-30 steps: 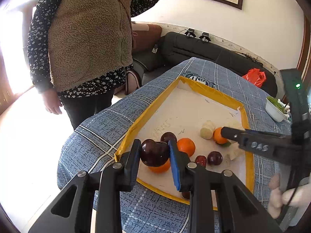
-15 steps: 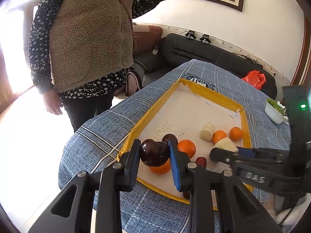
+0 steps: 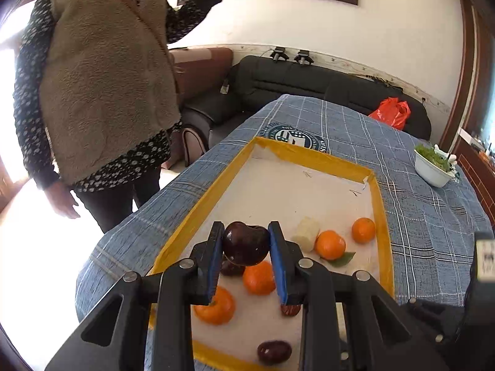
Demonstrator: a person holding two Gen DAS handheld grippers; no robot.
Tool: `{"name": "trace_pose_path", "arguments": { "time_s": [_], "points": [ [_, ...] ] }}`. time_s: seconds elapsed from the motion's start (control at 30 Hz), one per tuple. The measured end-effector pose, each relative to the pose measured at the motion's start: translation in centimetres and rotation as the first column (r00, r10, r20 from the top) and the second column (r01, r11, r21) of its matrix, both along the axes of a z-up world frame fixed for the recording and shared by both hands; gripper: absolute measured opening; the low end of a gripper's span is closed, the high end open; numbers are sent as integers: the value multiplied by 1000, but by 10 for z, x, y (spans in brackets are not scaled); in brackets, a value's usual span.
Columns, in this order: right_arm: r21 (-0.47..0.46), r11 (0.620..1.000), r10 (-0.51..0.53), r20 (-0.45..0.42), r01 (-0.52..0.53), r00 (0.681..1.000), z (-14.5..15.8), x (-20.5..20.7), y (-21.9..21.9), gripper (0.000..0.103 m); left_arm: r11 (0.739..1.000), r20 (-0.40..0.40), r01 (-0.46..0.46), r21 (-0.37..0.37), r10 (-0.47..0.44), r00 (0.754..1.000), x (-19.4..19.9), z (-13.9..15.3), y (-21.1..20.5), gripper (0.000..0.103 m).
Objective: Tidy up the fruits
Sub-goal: 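Lower the bread slice and dark plum into the tray and open both tools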
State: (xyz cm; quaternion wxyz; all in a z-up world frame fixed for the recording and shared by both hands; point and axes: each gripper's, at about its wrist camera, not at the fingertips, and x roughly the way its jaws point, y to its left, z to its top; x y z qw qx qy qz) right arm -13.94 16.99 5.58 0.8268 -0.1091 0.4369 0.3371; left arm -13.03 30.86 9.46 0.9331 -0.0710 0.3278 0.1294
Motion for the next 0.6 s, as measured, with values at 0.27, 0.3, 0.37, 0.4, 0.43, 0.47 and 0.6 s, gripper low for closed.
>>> {"name": "trace_pose_path", "arguments": {
  "time_s": [0.27, 0.3, 0.37, 0.4, 0.43, 0.47, 0.6],
  "points": [
    [23, 1000, -18, 50, 17, 999, -3, -1, -2, 41, 1000, -71, 19, -9, -20, 997, 38, -18, -3, 28],
    [21, 1000, -18, 56, 16, 998, -4, -1, -1, 41, 1000, -78, 17, -9, -18, 997, 41, -20, -2, 28],
    [10, 1000, -18, 74, 18, 997, -6, -2, 2, 41, 1000, -92, 12, -8, -13, 996, 46, -24, -1, 28],
    [2, 1000, -18, 84, 18, 996, -7, -3, 4, 41, 1000, -102, 12, -8, -13, 995, 49, -26, -1, 28],
    [-3, 1000, -16, 90, 17, 996, -7, -5, 5, 41, 1000, -111, 12, -8, -13, 994, 52, -28, 0, 28],
    [-3, 1000, -15, 91, 15, 996, -7, -5, 6, 41, 1000, -115, 11, -9, -12, 993, 53, -29, 0, 28],
    [21, 1000, -22, 83, 20, 996, -4, -4, 2, 41, 1000, -108, 6, -5, -6, 994, 55, -28, 0, 55]
  ]
}}
